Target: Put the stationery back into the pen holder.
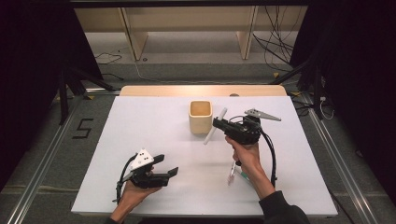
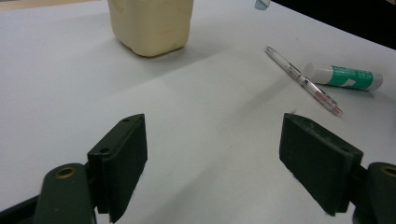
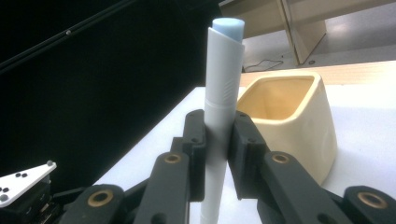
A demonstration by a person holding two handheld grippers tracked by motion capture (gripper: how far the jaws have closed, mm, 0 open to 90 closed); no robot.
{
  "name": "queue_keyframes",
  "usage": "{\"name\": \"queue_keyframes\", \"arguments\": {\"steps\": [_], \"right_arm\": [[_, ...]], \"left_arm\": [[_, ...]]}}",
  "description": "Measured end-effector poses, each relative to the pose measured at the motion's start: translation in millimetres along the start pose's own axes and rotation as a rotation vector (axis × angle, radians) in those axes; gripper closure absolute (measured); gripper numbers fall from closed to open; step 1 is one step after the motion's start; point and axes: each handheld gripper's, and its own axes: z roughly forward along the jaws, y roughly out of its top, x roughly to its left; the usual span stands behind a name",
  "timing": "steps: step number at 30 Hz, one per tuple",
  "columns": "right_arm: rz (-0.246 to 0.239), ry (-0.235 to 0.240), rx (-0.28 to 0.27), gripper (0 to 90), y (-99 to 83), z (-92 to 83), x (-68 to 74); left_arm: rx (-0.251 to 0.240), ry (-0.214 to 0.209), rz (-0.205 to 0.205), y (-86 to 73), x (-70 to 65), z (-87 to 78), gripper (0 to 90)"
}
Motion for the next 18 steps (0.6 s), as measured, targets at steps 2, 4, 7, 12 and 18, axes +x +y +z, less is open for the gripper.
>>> {"name": "queue_keyframes", "arguments": {"steps": [2,4,7,12,18], "right_arm": [[0.003,-0.003,0.000,78.5,2.9,2.3,-0.4],[0.008,-0.003,-0.002,78.4,6.0,4.7,-1.5],[0.017,0.004,-0.006,78.4,11.6,8.1,-2.2],[0.013,-0.003,-0.005,78.5,21.2,13.8,-2.1],[0.030,0.000,-0.018,78.4,33.0,20.1,-1.9]], "left_arm": [[-0.004,0.011,-0.007,-1.9,1.2,-0.8,23.1],[0.001,0.018,-0.008,-4.1,2.6,-1.6,23.1],[0.013,0.023,-0.011,-7.1,3.7,-2.2,22.9],[0.008,0.037,-0.008,-8.4,4.2,-4.1,22.5],[0.004,0.048,-0.016,-10.2,5.5,-5.9,22.1]]}}
